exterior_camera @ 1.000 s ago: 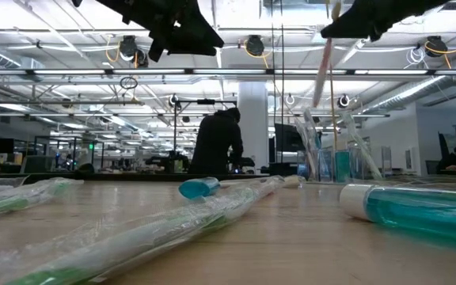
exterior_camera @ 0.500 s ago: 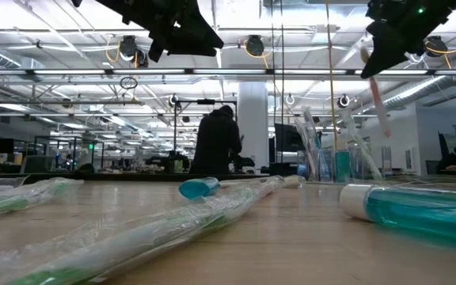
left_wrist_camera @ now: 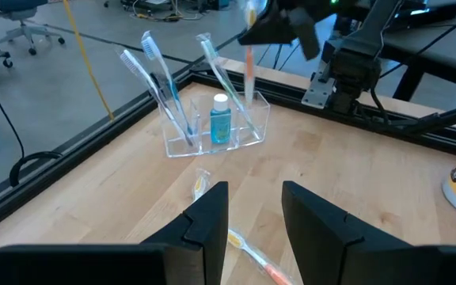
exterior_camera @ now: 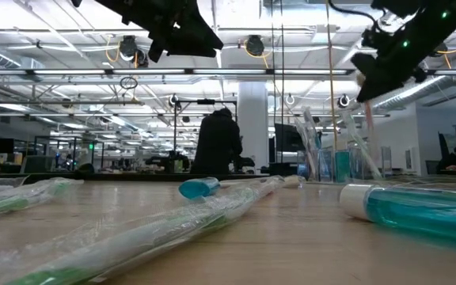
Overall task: Pick & Place toothbrushing station
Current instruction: Put the top left orange toothbrush into the transparent organizer, then put the top blue mouthwash into the transparent organizer
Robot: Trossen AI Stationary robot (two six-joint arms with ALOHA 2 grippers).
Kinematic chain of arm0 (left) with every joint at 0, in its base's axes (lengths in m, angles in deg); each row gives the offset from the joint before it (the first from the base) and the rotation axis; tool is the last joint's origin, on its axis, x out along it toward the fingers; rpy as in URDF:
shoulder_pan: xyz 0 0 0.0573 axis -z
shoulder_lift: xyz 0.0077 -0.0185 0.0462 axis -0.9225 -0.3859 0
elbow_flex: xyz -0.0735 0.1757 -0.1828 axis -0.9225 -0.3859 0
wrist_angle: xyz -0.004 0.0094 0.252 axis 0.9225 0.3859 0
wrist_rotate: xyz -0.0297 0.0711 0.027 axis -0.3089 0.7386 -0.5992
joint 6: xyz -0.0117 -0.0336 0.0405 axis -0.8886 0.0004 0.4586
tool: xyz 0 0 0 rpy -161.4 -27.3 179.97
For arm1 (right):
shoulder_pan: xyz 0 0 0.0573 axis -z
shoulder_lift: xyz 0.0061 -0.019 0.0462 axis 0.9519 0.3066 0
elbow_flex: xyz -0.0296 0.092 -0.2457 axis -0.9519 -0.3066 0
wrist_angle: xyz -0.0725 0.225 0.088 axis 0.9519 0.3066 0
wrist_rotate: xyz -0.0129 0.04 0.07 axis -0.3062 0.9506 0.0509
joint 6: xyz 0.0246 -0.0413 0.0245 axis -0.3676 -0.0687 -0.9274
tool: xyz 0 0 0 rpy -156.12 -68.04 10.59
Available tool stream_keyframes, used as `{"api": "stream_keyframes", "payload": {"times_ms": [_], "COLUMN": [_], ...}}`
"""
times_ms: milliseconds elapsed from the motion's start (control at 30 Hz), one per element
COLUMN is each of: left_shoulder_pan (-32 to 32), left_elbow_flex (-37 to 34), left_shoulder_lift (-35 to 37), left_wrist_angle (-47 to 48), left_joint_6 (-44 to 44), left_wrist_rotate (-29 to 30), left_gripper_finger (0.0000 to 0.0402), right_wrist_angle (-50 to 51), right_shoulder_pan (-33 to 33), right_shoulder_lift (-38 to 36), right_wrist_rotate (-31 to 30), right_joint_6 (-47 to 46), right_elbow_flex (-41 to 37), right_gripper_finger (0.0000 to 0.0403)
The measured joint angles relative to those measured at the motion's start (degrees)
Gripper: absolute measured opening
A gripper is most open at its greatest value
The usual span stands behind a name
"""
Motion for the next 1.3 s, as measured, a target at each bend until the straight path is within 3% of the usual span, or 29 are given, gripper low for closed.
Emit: {"api": "stream_keyframes", "payload": {"times_ms": [233,533,667,800,933,1033,1200,1300], "left_shoulder_pan": [0.0,0.0,0.0,0.0,0.0,0.0,0.0,0.0], "left_elbow_flex": [0.0,0.0,0.0,0.0,0.0,0.0,0.0,0.0], "left_shoulder_lift": [0.0,0.0,0.0,0.0,0.0,0.0,0.0,0.0], "left_wrist_angle": [0.0,0.0,0.0,0.2,0.3,0.4,2.9,6.1], "left_joint_6": [0.0,0.0,-0.1,-0.9,-1.7,-1.8,-3.1,-7.0], "left_wrist_rotate": [0.0,0.0,0.0,0.0,0.0,0.0,0.0,0.0], "left_gripper_finger": [0.0127,0.0127,0.0127,0.0127,0.0127,0.0127,0.0127,0.0127], "right_wrist_angle": [-4.1,-7.1,-13.5,-21.3,-25.5,-28.2,-39.7,-50.1], "right_shoulder_pan": [3.5,8.3,9.1,9.1,8.4,7.4,5.5,4.1], "right_shoulder_lift": [0.0,-1.0,-2.3,-3.6,-4.4,-4.2,-2.2,0.6], "right_wrist_rotate": [3.0,2.6,1.7,-2.2,-2.8,5.3,28.4,38.8], "right_joint_6": [3.2,7.6,11.7,22.5,23.7,23.3,30.8,33.1], "right_elbow_flex": [-5.0,-5.0,-5.0,-5.0,-5.0,-5.0,-5.8,-8.8], "right_gripper_finger": [0.0039,0.0125,0.0156,0.0173,0.0175,0.0169,0.0152,0.0141]}}
